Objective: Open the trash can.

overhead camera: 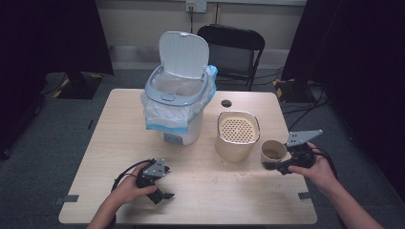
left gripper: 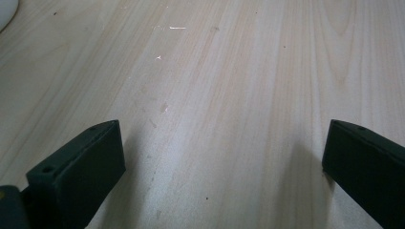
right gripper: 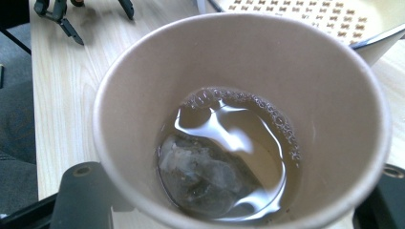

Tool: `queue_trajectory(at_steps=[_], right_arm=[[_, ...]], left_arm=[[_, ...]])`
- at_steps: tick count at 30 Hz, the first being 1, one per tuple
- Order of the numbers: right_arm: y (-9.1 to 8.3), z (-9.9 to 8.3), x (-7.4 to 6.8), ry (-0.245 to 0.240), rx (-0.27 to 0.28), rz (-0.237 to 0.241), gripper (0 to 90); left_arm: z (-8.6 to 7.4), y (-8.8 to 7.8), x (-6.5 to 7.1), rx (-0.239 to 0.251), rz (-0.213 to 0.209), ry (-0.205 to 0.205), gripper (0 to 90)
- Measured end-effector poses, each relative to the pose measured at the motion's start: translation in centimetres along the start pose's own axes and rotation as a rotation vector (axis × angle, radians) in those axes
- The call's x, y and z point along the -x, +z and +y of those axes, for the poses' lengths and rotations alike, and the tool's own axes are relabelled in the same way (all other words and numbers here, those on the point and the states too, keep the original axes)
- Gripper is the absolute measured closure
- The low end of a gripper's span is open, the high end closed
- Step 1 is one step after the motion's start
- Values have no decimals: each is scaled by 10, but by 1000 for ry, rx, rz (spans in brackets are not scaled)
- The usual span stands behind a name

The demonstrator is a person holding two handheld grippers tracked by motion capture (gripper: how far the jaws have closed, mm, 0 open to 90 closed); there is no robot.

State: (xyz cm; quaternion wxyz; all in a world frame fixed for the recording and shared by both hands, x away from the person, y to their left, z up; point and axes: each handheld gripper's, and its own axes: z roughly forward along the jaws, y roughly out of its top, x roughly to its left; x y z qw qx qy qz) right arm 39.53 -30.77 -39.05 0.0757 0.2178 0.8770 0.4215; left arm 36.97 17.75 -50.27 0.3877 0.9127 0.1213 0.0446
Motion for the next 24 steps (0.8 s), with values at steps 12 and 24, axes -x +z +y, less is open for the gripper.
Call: queue_trajectory(at_steps=[12, 24], right_arm=[[-10, 27, 5, -2, -12, 10, 281], [-18, 65, 15, -8, 8, 11, 281]], left_arm=[[0, 0, 0, 0, 0, 0, 0], [0, 0, 0, 0, 0, 1, 0]])
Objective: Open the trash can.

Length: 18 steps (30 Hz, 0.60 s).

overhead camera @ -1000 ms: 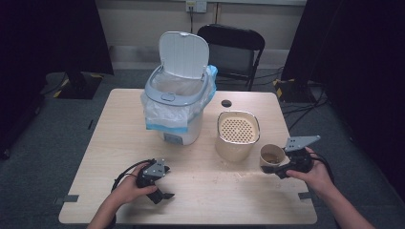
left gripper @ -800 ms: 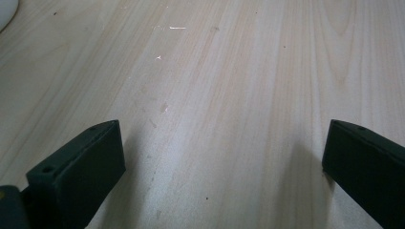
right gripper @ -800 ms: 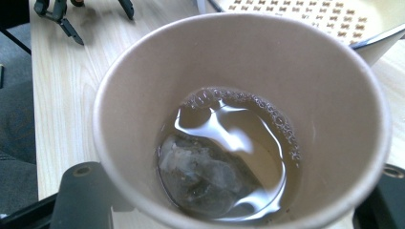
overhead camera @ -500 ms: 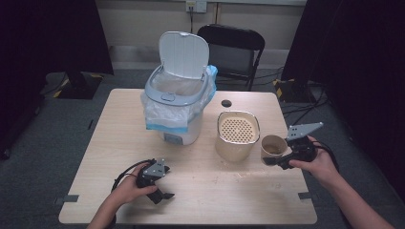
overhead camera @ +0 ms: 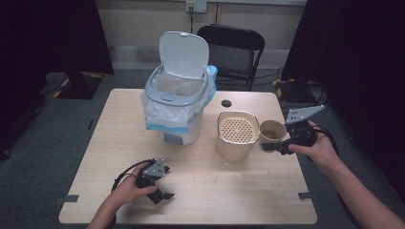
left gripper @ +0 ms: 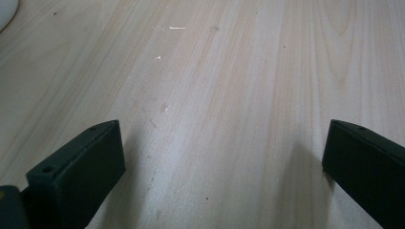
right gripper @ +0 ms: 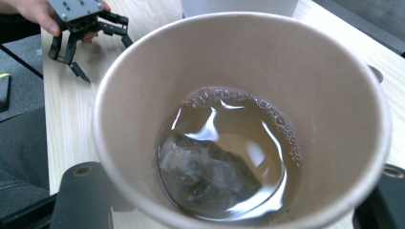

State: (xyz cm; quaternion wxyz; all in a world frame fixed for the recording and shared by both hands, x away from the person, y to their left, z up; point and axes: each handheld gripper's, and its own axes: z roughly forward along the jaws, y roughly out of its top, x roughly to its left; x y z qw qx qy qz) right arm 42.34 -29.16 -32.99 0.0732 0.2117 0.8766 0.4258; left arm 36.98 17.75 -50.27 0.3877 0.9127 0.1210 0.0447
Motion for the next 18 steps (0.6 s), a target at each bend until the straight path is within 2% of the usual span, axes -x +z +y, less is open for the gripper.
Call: queue_trajectory(at_steps=[8, 18], right_arm=[[1, 17, 10, 8, 6, -13, 282], [7, 40, 19, -10, -8, -29, 282]], left_arm=[[0, 0, 0, 1, 0, 1, 0], [0, 0, 0, 1, -1, -2, 0]])
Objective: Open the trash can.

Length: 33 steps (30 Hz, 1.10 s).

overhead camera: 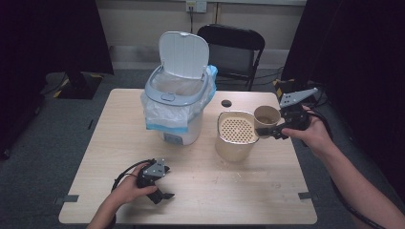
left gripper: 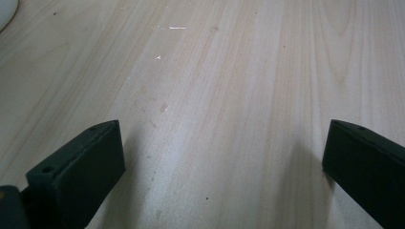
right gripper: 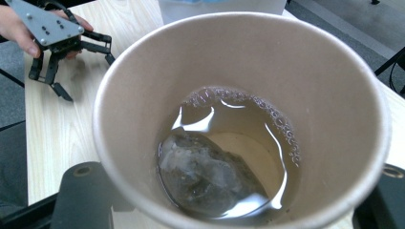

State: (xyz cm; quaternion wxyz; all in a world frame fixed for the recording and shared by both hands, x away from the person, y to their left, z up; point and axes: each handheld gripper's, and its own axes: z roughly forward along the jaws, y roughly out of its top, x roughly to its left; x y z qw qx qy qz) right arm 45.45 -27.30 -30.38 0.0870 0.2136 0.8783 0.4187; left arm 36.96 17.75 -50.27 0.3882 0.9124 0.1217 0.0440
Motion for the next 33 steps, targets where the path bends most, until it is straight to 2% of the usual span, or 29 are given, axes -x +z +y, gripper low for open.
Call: queue_trajectory(at_steps=[14, 25, 33], right_arm=[[11, 23, 10, 4, 17, -9, 282], [29, 23, 26, 17, 2, -62, 282], [33, 17, 41, 49, 14, -98, 283]], left_arm=[[0, 0, 0, 3, 1, 5, 0], [0, 0, 0, 2, 1, 5, 0], [0, 0, 0, 3, 1, 6, 0]])
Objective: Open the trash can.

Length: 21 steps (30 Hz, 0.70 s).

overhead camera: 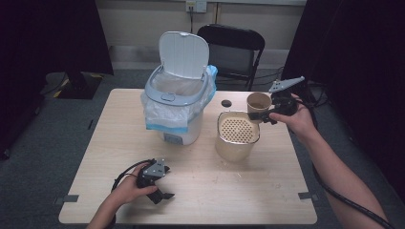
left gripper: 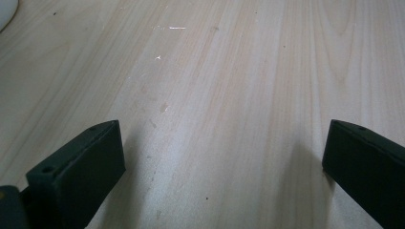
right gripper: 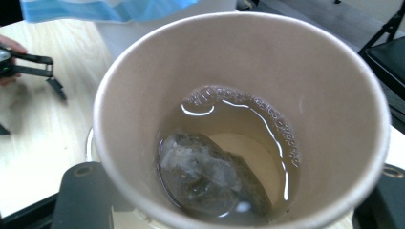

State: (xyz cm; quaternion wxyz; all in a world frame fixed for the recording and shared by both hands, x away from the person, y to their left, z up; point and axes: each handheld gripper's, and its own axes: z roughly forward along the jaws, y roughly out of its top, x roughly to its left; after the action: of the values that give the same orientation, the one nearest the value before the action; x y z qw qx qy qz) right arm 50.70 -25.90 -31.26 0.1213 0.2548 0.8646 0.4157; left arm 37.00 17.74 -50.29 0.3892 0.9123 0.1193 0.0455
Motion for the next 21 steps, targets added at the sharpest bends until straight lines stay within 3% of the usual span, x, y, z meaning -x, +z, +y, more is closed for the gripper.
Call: queue_trajectory(at_steps=[13, 21], right_arm=[[-1, -6, 24, 33, 4, -59, 283], [-1, -7, 39, 29, -7, -91, 283]], left_arm=[[0, 0, 0, 1, 4, -1, 0], [0, 0, 0, 0, 3, 2, 0]])
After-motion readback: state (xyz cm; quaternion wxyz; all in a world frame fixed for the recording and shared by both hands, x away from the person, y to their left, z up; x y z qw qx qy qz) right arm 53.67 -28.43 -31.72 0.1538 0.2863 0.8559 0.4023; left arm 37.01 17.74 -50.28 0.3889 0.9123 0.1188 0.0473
